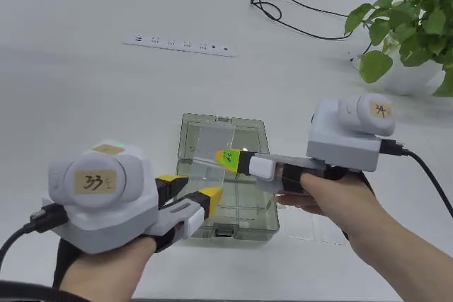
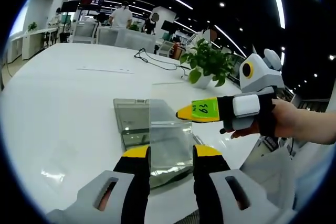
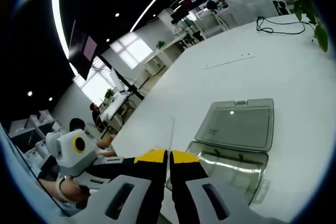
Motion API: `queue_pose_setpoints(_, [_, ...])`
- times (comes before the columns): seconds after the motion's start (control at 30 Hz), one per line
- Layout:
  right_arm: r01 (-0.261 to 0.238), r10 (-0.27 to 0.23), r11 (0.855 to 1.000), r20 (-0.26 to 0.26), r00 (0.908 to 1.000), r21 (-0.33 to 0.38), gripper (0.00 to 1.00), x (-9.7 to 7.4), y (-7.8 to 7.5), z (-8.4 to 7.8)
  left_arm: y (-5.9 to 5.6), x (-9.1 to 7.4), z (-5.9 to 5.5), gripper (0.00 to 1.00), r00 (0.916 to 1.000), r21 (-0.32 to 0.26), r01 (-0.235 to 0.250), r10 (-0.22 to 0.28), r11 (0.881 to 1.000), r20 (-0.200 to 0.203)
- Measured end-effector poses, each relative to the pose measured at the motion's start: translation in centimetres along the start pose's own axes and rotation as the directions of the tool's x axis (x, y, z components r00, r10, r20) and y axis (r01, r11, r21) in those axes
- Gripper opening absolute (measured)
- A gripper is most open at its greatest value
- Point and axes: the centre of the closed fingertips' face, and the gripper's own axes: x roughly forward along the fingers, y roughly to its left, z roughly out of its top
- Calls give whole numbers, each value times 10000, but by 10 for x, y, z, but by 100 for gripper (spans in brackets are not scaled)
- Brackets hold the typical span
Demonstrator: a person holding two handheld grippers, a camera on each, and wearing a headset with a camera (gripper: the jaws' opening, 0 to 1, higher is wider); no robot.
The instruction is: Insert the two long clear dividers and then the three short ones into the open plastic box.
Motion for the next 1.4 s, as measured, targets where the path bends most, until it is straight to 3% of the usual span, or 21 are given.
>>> queue_pose_setpoints(0.27, [190, -201, 9993, -334, 9992, -333, 2, 0, -3, 1, -2, 4, -2, 30, 10000, -261, 7, -7, 9997, -17])
queue_pose_setpoints(0.57, [511, -533, 9982, -772, 9956, -306, 1, -5, -7, 2, -7, 7, -2, 30, 9999, -53, 91, -91, 9999, -62])
queue_pose_setpoints(0.77, [640, -662, 9976, -986, 9929, -255, 1, -7, -6, -1, -15, 8, -2, 30, 9994, 937, 357, -351, 9950, -78])
queue_pose_setpoints(0.87, [794, -798, 9968, -1074, 9910, -85, 1, -10, -9, 2, -17, 9, -1, 40, 9982, 1470, 594, -589, 9873, -75])
queue_pose_setpoints(1.03, [1328, -1326, 9911, -1584, 9784, -97, 1, -19, -23, 1, -19, 9, 0, 56, 9933, 2926, 1151, -1140, 9493, -208])
queue_pose_setpoints(1.07, [1375, -1375, 9904, -1674, 9763, -118, 1, -20, -26, 2, -21, 8, 2, 61, 9907, 3259, 1331, -1350, 9360, -170])
queue_pose_setpoints(1.13, [1479, -1497, 9887, -1769, 9728, -232, 1, -22, -28, 5, -18, 9, -2, 73, 9887, 3753, 1499, -1422, 9147, -483])
queue_pose_setpoints(1.17, [1705, -1756, 9845, -2035, 9632, -422, 1, -24, -31, 4, -19, 10, -3, 79, 9847, 3993, 1732, -1659, 9003, -530])
queue_pose_setpoints(1.2, [1753, -1832, 9829, -2043, 9616, -566, 1, -25, -30, 5, -18, 10, -4, 82, 9833, 4195, 1804, -1738, 8897, -542])
queue_pose_setpoints(1.23, [1793, -1856, 9826, -2109, 9597, -489, 1, -25, -30, 6, -17, 9, -3, 84, 9808, 4561, 1915, -1866, 8691, -562])
queue_pose_setpoints(1.3, [1859, -1875, 9822, -2204, 9572, -279, 1, -25, -34, 7, -18, 8, -6, 92, 9755, 4921, 2154, -2089, 8435, -688])
queue_pose_setpoints(1.37, [2102, -2107, 9772, -2491, 9453, -290, 1, -27, -36, 7, -16, 7, -8, 100, 9721, 5204, 2277, -2229, 8230, -728])
queue_pose_setpoints(1.4, [2329, -2304, 9722, -2812, 9316, -252, 1, -30, -37, 4, -17, 6, -11, 100, 9669, 5349, 2487, -2400, 8075, -872])
